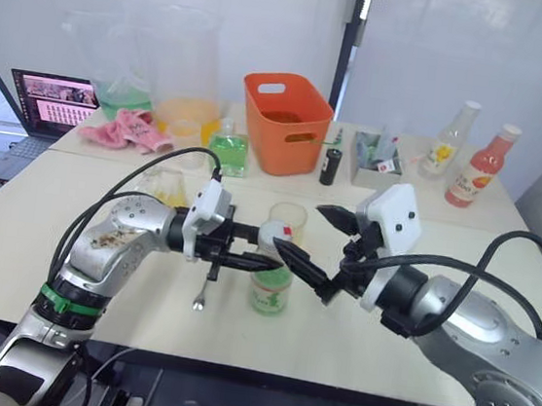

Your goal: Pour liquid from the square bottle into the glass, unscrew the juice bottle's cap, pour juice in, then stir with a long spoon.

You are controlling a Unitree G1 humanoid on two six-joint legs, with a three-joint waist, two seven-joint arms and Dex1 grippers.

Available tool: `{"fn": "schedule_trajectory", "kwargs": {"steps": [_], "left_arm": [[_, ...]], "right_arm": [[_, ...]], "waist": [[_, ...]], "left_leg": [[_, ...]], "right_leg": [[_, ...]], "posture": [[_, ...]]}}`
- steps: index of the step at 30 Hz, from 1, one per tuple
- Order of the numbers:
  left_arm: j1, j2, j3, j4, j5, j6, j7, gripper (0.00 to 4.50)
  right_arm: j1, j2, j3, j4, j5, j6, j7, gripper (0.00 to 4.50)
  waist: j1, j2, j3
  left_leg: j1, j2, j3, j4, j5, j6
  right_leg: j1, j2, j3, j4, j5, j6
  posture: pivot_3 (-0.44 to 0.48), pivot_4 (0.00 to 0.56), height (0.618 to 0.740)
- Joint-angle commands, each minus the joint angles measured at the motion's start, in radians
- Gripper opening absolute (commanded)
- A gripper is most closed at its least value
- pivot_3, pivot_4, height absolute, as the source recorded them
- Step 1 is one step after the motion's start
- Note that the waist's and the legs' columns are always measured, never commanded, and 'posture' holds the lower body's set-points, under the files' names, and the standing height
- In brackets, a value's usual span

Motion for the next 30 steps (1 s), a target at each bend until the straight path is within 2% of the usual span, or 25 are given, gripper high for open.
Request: {"fn": "schedule_trajectory", "kwargs": {"steps": [1,7,18,21,30], "left_arm": [[-0.003,0.011,0.009,-0.025,-0.002,-0.014,-0.001,1.31],[-0.007,0.011,0.003,-0.010,0.000,-0.023,-0.009,1.31],[-0.021,0.006,-0.006,0.016,0.011,-0.033,-0.018,1.31],[-0.022,0.008,-0.010,0.015,0.012,-0.032,-0.019,1.31],[-0.023,0.013,-0.013,0.005,0.015,-0.025,-0.013,1.31]], "right_arm": [[-0.006,0.001,0.042,-0.045,0.020,-0.015,-0.148,4.43],[-0.041,0.016,0.125,-0.041,0.059,-0.046,-0.306,4.43],[-0.079,-0.013,0.186,-0.018,0.096,-0.098,-0.357,4.43],[-0.086,-0.017,0.202,-0.012,0.099,-0.110,-0.364,3.64],[-0.096,-0.021,0.248,0.009,0.095,-0.133,-0.351,0.59]], "waist": [[-0.002,0.000,0.000],[-0.008,0.000,0.000],[-0.010,0.000,0.000],[-0.010,0.000,0.000],[-0.010,0.000,0.000]], "left_leg": [[0.000,0.000,0.000,0.000,0.000,0.000],[0.000,0.000,0.000,0.000,0.000,0.000],[0.000,0.000,0.000,0.000,0.000,0.000],[0.000,0.000,0.000,0.000,0.000,0.000],[0.000,0.000,0.000,0.000,0.000,0.000]], "right_leg": [[0.000,0.000,0.000,0.000,0.000,0.000],[0.000,0.000,0.000,0.000,0.000,0.000],[0.000,0.000,0.001,-0.001,-0.001,0.000],[0.000,0.000,0.001,-0.001,-0.002,0.000],[0.000,0.001,0.002,-0.001,-0.002,0.000]], "posture": [[0.000,0.150,0.739],[0.000,0.150,0.739],[0.000,0.150,0.739],[0.000,0.150,0.739],[0.000,0.150,0.739]]}}
